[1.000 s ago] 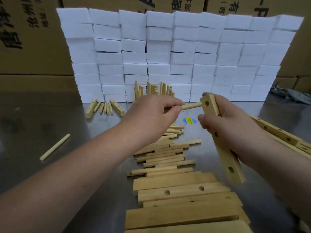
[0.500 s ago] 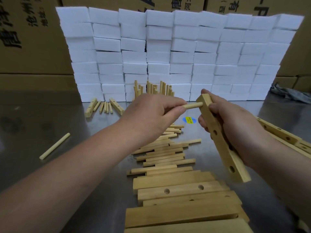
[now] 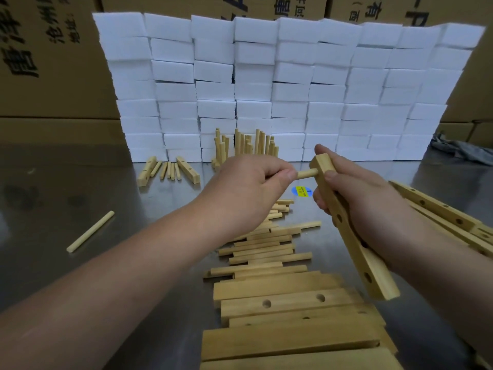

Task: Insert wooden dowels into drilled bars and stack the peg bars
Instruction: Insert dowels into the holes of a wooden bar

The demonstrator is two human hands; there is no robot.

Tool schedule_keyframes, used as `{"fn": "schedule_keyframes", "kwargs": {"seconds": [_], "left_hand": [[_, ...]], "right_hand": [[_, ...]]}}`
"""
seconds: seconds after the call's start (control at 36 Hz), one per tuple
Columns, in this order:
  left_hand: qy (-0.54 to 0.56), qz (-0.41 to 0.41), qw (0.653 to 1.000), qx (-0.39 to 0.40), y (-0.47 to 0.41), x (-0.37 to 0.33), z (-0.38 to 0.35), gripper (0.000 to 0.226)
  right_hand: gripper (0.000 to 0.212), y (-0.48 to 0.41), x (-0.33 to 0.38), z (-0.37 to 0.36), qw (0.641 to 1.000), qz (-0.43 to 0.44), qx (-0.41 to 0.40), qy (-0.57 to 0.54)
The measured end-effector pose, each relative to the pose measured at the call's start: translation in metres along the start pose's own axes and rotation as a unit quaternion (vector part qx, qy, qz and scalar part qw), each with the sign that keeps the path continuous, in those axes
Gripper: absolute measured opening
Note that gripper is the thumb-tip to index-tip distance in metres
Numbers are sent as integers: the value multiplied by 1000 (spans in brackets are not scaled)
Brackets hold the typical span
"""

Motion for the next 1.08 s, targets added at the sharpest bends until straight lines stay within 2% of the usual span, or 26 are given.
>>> {"fn": "schedule_keyframes", "kwargs": {"seconds": [0.11,0.22,0.36,0.47,0.56,0.64,0.75,0.89,0.94,1.08], "left_hand": [[59,44,997,5,0,10,-3,28],[244,101,962,67,3,19,-20,33],[235,81,967,61,0,11,-10,33],[247,81,965,21,-3,14,6,33],[248,94,964,-29,-3,22,23,32],[224,101,967,-66,-2,26,37,32],[38,73,991,-104,-1,13,50,17],[-143,-5,975,-168,10,-13,56,12],[-148,-16,975,-167,11,-14,54,11],[-52,29,985,-161,9,5,52,24]], "right_hand": [[41,2,4,-3,1000,11,5,20],[43,5,14,-3,998,33,-4,56],[47,7,23,1,999,33,10,36],[63,6,22,-5,999,16,31,-29],[48,5,16,2,999,7,8,-52],[33,4,15,3,1000,7,4,2],[33,3,12,-7,1000,10,14,1],[32,5,16,-11,999,37,20,-25],[33,5,16,-11,999,44,18,-18],[35,6,10,-15,998,55,14,-11]]}}
Point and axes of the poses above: each hand's wrist, its own y-axis away from the middle knuckle, its own z-axis out of the back of the hand, x = y × z, the point moved 10 cm from there along -y, towards the middle knuckle, and after that the axes turned 11 degrees about x, right-handed, at the moved point
